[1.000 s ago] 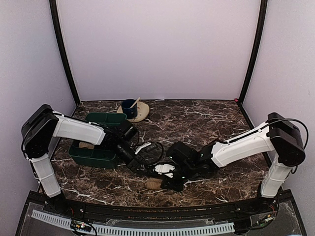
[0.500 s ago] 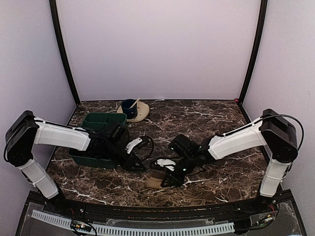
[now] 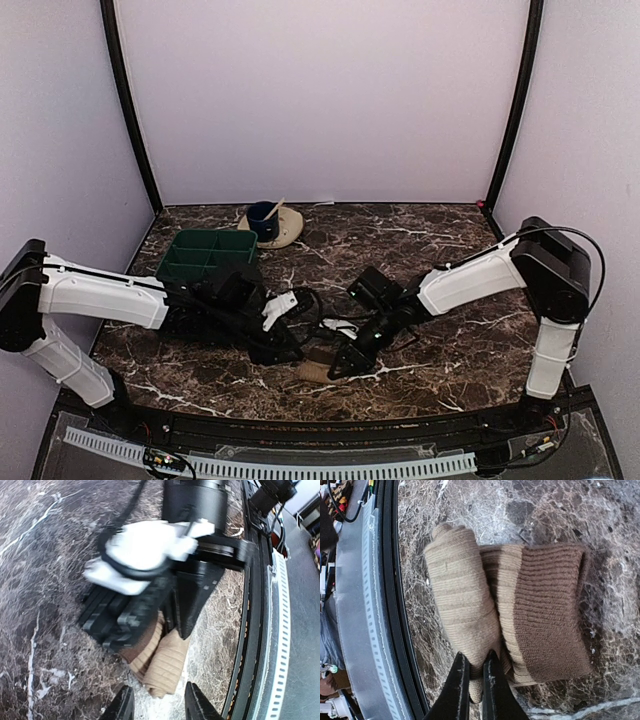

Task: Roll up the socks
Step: Roll the sock at the center of the board.

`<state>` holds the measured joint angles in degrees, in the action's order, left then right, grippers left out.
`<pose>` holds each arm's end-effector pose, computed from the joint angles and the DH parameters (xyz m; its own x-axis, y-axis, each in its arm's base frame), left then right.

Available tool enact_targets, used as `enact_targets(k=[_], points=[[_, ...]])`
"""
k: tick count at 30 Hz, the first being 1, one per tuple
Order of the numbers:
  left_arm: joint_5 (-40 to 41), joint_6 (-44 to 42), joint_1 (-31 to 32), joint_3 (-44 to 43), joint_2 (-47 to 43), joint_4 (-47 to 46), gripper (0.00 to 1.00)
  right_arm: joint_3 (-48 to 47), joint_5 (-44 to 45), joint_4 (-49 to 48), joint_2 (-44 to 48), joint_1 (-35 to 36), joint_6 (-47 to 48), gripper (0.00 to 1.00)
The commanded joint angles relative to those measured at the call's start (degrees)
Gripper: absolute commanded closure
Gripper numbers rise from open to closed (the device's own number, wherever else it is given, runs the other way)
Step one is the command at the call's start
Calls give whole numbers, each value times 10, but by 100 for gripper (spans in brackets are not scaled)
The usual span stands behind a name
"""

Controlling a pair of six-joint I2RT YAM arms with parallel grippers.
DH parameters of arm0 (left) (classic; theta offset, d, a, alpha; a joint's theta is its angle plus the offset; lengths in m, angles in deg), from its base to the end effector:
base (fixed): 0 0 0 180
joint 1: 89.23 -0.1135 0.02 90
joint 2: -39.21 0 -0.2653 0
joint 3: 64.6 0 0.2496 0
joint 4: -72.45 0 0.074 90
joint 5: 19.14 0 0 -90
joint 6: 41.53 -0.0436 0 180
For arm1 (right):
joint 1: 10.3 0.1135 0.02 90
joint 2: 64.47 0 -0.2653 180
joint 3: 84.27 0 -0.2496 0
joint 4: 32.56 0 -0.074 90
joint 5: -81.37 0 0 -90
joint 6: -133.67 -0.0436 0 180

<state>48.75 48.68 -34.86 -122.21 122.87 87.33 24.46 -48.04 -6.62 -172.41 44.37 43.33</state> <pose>0.1622 -0.2545 0.1926 -0.3850 0.5314 -0.7546 0.9173 0.3105 -0.2494 0.1807 0.3027 0.1212 -0.5182 -0.7231 -0.4567 -0.7962 0.2128 0.5664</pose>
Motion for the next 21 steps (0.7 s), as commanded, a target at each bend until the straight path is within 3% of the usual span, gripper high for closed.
enact_targets(k=[1,21], points=[[41,-43,26,-2,2,12,63,8,-9,61,-32,-7,-8,96],[102,-149,95,-47,71,49,59,3,-33,71,-43,-13,-9,96]])
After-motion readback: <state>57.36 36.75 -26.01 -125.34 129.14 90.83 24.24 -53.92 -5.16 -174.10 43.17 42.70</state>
